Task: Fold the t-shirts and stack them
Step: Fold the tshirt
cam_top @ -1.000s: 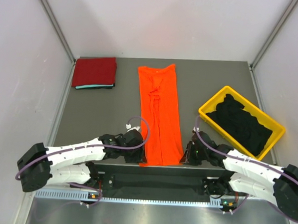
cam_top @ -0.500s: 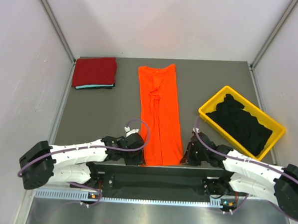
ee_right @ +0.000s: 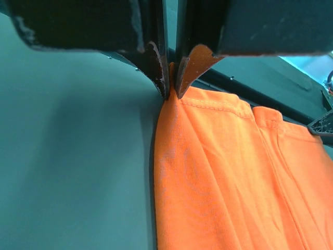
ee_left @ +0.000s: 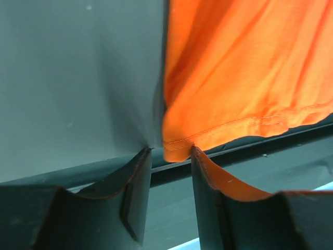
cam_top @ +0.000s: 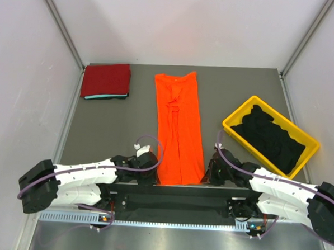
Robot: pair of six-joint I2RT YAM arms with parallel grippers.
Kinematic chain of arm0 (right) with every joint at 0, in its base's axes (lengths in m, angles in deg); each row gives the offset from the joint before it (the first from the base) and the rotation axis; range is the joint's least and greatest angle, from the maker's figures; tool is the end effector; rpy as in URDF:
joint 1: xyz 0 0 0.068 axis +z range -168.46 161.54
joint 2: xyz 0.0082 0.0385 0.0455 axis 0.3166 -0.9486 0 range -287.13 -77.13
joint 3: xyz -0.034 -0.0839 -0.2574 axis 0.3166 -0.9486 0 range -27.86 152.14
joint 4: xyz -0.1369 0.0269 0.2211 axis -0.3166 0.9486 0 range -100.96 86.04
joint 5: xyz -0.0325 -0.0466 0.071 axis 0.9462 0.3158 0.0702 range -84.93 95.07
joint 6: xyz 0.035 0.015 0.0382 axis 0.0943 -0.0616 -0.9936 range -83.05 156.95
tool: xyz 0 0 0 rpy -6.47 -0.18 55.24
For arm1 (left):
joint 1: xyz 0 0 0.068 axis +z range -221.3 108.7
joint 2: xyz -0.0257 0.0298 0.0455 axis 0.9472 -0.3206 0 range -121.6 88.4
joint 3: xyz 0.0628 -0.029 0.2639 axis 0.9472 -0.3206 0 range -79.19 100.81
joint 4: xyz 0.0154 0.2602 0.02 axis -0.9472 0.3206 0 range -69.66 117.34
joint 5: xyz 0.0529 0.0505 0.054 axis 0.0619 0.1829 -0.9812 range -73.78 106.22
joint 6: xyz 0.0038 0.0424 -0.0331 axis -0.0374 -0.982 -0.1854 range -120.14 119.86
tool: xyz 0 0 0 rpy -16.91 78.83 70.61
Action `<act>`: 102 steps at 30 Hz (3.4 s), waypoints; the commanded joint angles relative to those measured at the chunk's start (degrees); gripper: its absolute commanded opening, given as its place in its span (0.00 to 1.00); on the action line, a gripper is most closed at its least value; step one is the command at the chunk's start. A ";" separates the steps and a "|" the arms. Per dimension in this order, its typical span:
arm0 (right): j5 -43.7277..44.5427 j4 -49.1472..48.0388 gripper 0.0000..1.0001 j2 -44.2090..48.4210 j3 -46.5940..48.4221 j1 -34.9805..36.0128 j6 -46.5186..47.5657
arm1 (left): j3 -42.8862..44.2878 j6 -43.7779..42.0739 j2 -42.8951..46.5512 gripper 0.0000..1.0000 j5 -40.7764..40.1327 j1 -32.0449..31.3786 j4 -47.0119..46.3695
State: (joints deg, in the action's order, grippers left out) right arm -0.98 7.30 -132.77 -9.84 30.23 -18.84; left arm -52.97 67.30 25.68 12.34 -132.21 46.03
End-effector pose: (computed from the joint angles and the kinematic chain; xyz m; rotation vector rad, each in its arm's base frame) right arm 0.1047 0.1249 0.1389 0.1263 2.7564 0.7586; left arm 0.0910 -0.1585 0.1538 -0.1837 2.8061 -0.5849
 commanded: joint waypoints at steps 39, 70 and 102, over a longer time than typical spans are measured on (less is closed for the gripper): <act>-3.26 10.65 0.00 -39.26 52.00 -19.41 37.06 | 43.64 -27.71 -36.76 0.00 16.62 35.14 -1.09; -15.49 13.64 0.00 -66.79 84.54 -29.26 41.29 | 72.66 -29.12 -61.12 0.00 18.91 45.43 0.06; -8.83 13.72 0.31 -73.75 97.55 -30.76 42.08 | 83.81 -33.25 -64.29 0.30 13.39 45.96 3.83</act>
State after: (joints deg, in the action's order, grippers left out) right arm -12.67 21.44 -208.35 83.27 0.46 21.92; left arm 27.02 36.92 -40.90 27.53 -86.59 49.01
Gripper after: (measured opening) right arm 0.275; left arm 0.284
